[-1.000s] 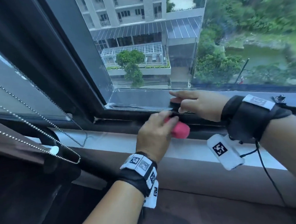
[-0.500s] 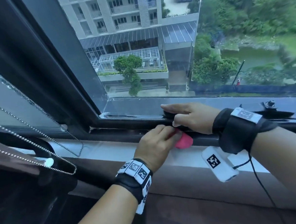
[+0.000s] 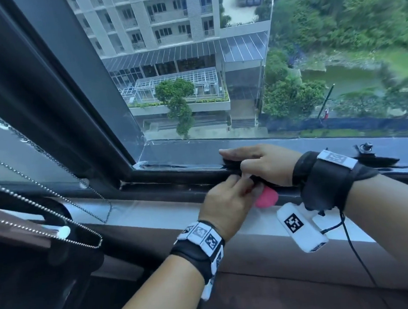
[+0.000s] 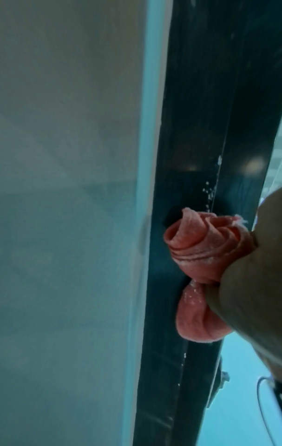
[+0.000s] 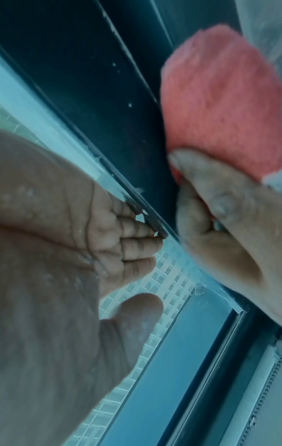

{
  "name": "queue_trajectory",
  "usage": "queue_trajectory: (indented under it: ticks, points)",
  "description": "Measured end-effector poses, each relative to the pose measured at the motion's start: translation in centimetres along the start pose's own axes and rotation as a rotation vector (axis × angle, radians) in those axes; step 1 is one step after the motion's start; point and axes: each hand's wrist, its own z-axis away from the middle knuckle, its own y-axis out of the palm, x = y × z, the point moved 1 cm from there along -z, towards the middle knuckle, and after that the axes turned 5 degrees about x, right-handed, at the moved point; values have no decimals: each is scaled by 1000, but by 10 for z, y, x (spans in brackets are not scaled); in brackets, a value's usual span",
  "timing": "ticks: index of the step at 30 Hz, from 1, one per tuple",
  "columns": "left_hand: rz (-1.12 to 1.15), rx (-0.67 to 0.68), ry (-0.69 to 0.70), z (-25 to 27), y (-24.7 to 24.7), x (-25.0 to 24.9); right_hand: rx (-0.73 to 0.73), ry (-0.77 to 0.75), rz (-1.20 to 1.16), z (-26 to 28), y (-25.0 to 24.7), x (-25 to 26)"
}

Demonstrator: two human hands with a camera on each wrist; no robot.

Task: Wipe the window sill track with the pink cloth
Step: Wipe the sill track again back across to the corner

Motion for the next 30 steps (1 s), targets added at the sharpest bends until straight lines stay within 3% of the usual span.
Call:
queue_trajectory:
  ticks: [6,8,11,13,14,17,20,23,26,30]
  points:
    - [7,237,-213,24,-27,33,9,-19,-31,-4,3,-1]
    - [-28,210,-225,21,-42,43,16,-18,-44,-2,4,0]
    - [-70,121,-36,19,-40,43,16,-12,-38,-2,8,0]
    - [-118,152,100,35,-26,48,4,-16,-33,-4,12,-2]
    - [-130,177,101,46,-23,56,-2,-15,-23,-4,12,-3]
    - [-126,173,-84,73,-37,86,-7,-17,-1,-7,11,-4]
    - [-65,122,-387,74,-60,99,4,-22,-2,-8,12,-4]
    - [26,-92,-734,82,-74,104,-12,-32,54,-8,14,-5]
    - [-16,-227,-948,96,-78,119,-4,-34,90,-7,13,-7]
    - [-146,83,-1095,99,-56,133,-11,-21,95,-8,12,-12]
